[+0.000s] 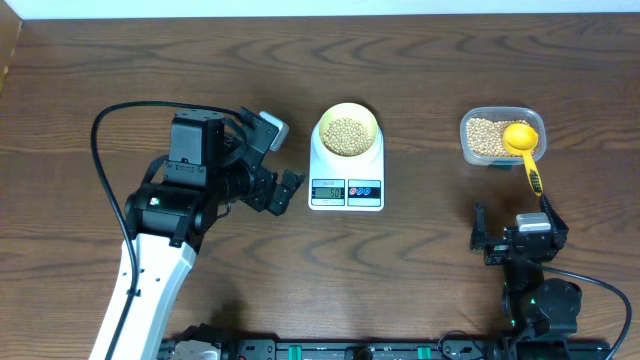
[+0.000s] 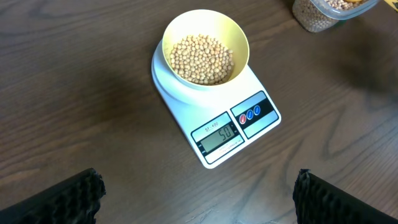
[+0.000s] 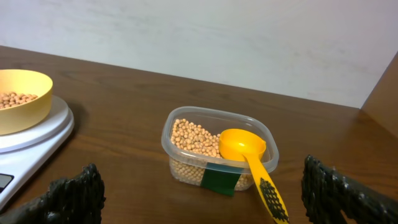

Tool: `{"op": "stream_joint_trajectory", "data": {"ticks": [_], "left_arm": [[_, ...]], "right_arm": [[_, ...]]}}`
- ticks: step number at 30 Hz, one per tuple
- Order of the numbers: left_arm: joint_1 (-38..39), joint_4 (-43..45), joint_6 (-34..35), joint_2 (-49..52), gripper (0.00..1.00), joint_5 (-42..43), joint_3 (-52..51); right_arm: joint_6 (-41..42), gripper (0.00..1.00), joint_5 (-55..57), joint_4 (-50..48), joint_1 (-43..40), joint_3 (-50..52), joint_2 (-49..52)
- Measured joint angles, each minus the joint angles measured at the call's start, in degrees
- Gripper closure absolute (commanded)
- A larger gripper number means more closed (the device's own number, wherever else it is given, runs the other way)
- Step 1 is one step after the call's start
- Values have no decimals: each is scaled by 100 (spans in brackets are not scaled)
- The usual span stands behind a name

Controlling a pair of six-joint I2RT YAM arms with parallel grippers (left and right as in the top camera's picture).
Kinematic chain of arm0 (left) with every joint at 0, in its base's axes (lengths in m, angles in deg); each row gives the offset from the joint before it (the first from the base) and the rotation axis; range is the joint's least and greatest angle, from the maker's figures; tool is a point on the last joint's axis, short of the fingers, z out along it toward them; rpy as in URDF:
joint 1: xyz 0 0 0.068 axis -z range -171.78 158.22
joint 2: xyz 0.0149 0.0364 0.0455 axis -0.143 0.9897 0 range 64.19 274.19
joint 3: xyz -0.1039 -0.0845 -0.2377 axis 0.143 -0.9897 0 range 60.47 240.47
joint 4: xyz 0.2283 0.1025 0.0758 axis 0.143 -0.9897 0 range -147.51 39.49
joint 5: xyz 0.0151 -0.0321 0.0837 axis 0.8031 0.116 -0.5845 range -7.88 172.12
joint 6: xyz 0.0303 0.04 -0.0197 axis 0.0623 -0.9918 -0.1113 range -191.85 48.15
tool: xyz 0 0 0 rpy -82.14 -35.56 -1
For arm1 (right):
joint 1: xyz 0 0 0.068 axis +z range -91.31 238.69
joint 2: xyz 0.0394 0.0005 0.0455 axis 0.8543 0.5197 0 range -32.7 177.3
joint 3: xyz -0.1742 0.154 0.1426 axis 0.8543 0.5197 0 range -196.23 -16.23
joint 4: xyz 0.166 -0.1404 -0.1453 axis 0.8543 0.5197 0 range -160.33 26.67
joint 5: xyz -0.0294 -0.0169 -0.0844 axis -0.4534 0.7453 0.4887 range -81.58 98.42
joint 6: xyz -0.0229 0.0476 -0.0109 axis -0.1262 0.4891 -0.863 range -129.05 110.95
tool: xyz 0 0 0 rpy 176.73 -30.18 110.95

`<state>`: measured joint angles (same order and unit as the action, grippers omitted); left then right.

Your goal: Scoop item into bowl and weigh 50g on scale

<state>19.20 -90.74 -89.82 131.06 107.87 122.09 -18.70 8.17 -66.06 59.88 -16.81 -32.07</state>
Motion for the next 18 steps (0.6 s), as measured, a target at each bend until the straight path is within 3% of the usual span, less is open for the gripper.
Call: {"op": "stream_joint_trajectory", "data": {"ticks": [18], "left_arm": [[0, -61, 0, 0, 0, 0, 0]], "right_arm": [[-2, 1, 0, 0, 0, 0, 0]]}}
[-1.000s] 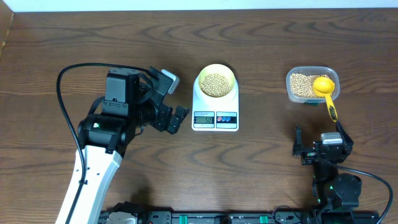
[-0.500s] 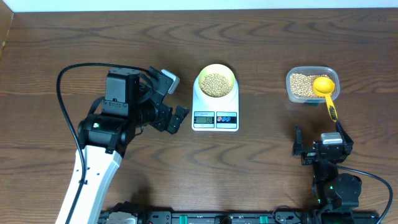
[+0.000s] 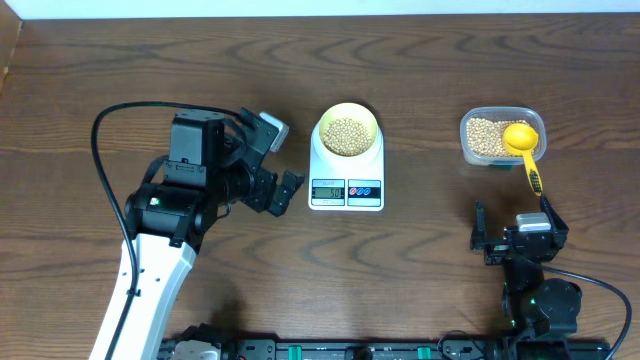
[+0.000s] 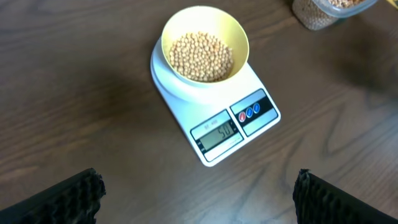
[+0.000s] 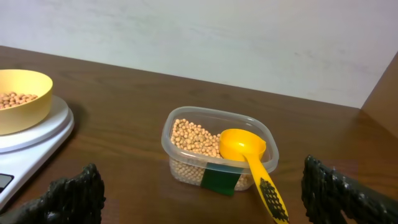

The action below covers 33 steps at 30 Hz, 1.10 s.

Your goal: Scoop item into bowl and weigh 50g on scale

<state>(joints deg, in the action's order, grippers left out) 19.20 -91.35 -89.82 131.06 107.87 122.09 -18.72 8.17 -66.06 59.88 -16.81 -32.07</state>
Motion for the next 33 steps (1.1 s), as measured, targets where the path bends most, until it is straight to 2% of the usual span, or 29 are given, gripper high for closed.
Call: {"op": "stream_joint_trajectory", "data": {"ticks": [16, 20, 25, 33], "left_arm": [[0, 68, 0, 0, 0, -2, 0], [0, 293, -2, 0, 0, -363, 0], [-4, 549, -2, -2, 0, -1244, 0], [-343, 955, 0, -256, 0, -1552, -160]], "right_arm": [[0, 1, 0, 0, 0, 0, 0], [0, 1, 0, 2, 0, 0, 0], [0, 1, 0, 0, 0, 0, 0], [2, 1, 0, 0, 0, 0, 0]]}}
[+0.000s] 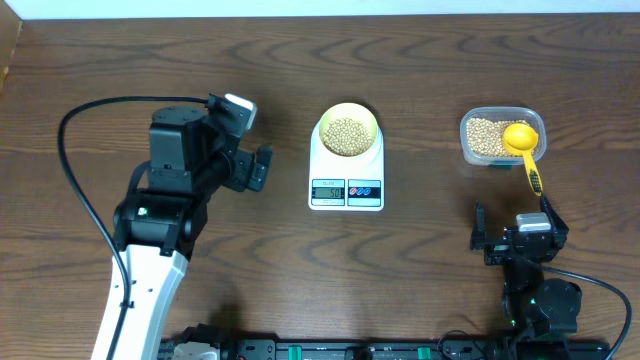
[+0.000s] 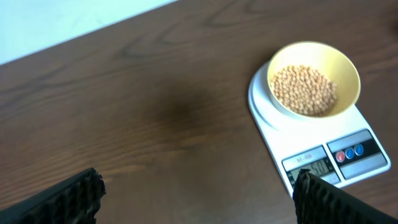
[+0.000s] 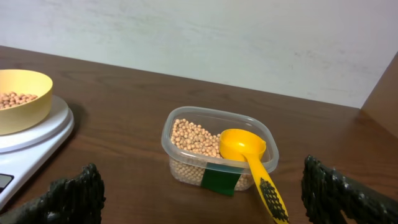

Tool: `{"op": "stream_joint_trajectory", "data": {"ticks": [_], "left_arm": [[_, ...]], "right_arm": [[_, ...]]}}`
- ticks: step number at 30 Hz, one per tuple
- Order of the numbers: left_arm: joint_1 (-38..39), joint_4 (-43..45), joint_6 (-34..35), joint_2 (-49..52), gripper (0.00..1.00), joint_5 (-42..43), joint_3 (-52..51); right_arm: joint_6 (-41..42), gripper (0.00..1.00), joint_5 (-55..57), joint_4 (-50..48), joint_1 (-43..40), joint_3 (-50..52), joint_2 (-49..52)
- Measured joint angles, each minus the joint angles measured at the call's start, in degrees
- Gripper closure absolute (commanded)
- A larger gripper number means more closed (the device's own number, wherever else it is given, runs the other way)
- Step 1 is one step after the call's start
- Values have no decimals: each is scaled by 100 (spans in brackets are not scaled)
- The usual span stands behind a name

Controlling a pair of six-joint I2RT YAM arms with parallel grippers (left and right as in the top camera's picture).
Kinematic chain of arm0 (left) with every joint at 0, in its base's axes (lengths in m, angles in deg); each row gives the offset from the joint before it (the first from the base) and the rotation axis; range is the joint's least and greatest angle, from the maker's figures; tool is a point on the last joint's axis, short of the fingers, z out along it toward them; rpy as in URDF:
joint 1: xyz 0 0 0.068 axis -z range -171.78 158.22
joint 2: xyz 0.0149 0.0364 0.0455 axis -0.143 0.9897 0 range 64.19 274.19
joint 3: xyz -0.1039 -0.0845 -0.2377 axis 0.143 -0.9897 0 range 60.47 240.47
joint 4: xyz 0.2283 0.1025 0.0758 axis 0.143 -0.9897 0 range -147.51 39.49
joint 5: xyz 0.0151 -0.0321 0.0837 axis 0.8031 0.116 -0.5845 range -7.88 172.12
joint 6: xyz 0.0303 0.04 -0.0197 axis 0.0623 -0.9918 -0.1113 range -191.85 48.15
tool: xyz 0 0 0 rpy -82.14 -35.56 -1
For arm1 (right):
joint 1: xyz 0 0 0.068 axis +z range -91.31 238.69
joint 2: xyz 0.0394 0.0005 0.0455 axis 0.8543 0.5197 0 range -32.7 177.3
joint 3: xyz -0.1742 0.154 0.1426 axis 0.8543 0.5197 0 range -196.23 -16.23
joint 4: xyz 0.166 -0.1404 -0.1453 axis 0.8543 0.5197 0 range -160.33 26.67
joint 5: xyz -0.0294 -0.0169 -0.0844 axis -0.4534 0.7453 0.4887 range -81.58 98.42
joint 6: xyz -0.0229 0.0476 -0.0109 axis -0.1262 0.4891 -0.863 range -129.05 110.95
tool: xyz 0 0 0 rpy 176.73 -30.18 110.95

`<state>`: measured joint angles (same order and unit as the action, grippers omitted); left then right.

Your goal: Scoop item into bowl and weigh 50g on scale

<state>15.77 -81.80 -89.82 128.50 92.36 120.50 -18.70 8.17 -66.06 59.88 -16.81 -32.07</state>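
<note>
A yellow bowl (image 1: 347, 134) holding pale beans sits on the white scale (image 1: 346, 190), whose display (image 2: 313, 166) reads about 50. To the right a clear tub (image 1: 500, 135) of beans holds the yellow scoop (image 1: 521, 140), its handle (image 3: 266, 193) sticking out toward the front. My left gripper (image 1: 256, 167) is open and empty, hanging left of the scale. My right gripper (image 1: 512, 240) is open and empty too, near the table's front edge in front of the tub.
The brown wooden table (image 1: 420, 60) ends at a white wall behind. A black cable (image 1: 75, 130) loops from the left arm. A green label (image 3: 217, 180) is on the tub's front.
My left gripper has moved left and back, away from the scale, so the scale now sits at the right of its view. The right arm, bowl, tub and scoop have not moved.
At both earlier moments my left gripper hung open just left of the scale's front, looking down on the bowl and display, with the scoop resting in the tub. Now that gripper stands farther left. The display has read about 50 throughout.
</note>
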Motion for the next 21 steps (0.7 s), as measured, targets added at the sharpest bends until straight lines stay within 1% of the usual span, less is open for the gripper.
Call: {"op": "stream_joint_trajectory", "data": {"ticks": [4, 7, 10, 13, 16, 18, 21], "left_arm": [[-140, 162, 114, -179, 0, -37, -33], [-330, 210, 420, -435, 0, -164, -35], [-437, 219, 546, -728, 0, -205, -35], [-533, 476, 811, -1156, 0, -330, -166], [-664, 903, 1152, -1611, 0, -402, -540], [-866, 1368, 1478, -2151, 0, -452, -1075], [-1132, 1746, 1788, -2771, 0, -481, -1617]], "right_arm": [[0, 1, 0, 0, 0, 0, 0], [0, 1, 0, 0, 0, 0, 0], [0, 1, 0, 0, 0, 0, 0], [0, 1, 0, -2, 0, 0, 0], [0, 1, 0, 0, 0, 0, 0], [0, 1, 0, -2, 0, 0, 0], [0, 1, 0, 0, 0, 0, 0]]}}
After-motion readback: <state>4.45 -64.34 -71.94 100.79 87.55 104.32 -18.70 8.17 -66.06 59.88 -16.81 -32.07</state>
